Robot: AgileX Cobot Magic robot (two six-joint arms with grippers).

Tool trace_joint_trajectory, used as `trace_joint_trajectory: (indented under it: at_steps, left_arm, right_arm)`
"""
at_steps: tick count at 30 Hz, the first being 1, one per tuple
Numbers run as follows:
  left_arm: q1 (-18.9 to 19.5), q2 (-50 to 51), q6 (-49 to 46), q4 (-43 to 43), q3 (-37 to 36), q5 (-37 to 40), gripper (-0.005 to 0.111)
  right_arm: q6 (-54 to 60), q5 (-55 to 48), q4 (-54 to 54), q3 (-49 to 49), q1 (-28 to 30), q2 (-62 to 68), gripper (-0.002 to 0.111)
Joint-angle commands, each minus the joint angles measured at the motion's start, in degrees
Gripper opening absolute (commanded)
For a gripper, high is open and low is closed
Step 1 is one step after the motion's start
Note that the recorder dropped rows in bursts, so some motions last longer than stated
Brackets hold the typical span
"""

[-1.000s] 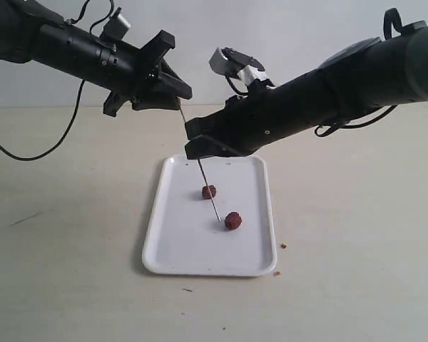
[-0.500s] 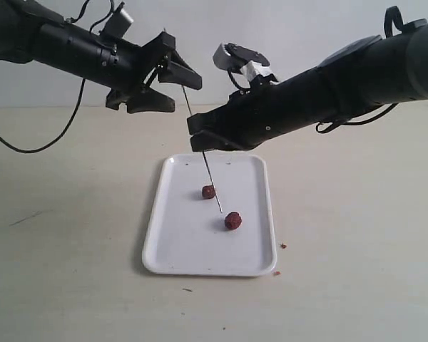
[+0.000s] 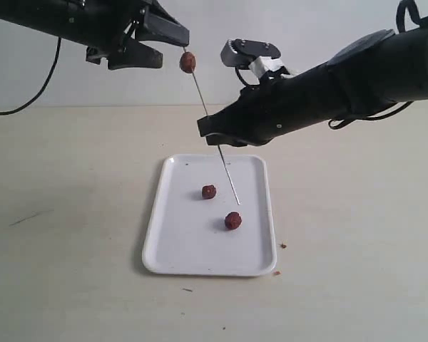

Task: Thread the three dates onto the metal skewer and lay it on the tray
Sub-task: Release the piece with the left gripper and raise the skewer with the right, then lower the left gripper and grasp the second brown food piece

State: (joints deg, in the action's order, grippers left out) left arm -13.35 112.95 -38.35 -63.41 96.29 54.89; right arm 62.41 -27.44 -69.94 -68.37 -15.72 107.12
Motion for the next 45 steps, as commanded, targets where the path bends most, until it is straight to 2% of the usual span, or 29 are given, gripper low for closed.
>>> trace_joint_trajectory:
  at_steps: [1, 8, 13, 15, 19, 23, 26, 29, 34, 38, 45]
  left_arm:
    - [-0.22, -0.29, -0.26, 4.0, -0.48, 0.81, 0.071]
    - [-1.26, -0.06, -1.24, 6.01, -1.84, 0.72, 0.071]
    - [-4.85, 2.05, -0.25, 11.21, -1.84, -1.1, 0.071]
    - [-7.02, 3.57, 0.03, 12.83, -1.84, -2.94, 0.071]
    - [-11.53, 6.38, 0.19, 17.95, -1.73, -7.6, 0.071]
    - [-16.0, 8.51, 9.37, 31.08, -1.6, -13.73, 0.071]
    - [-18.35, 10.15, 21.13, 46.19, 0.06, -13.78, 0.071]
    - [-19.89, 10.97, 25.63, 53.92, 0.99, -13.33, 0.071]
    - [-22.12, 11.62, 25.03, 58.62, 1.14, -13.56, 0.071]
    - [-23.66, 11.66, 25.15, 58.79, 1.14, -13.31, 0.071]
    - [-29.08, 11.66, 25.44, 59.97, 1.14, -7.3, 0.071]
  right_arm:
    - [0.47, 6.33, 1.66, 4.19, 0.12, -5.7, 0.0]
    - [1.76, 20.32, 3.07, 14.39, 1.22, -15.86, 0.0]
    - [4.49, 11.2, 3.17, 19.03, 7.14, -19.97, 0.0]
    - [4.49, 5.04, 4.31, 19.03, 10.32, -20.11, 0.0]
    - [4.6, 0.14, 5.15, 19.03, 14.8, -20.11, 0.0]
    - [4.6, -1.48, 5.46, 19.03, 16.87, -20.11, 0.0]
    - [4.6, -1.5, 5.46, 19.03, 16.85, -20.11, 0.0]
    - [4.6, -1.5, 5.46, 19.03, 16.85, -20.11, 0.0]
    - [4.6, -1.49, 5.57, 19.03, 16.85, -20.11, 0.0]
    - [4.6, -1.49, 5.57, 19.03, 16.85, -20.11, 0.0]
    - [5.03, -1.49, 5.81, 19.03, 16.85, -20.11, 0.0]
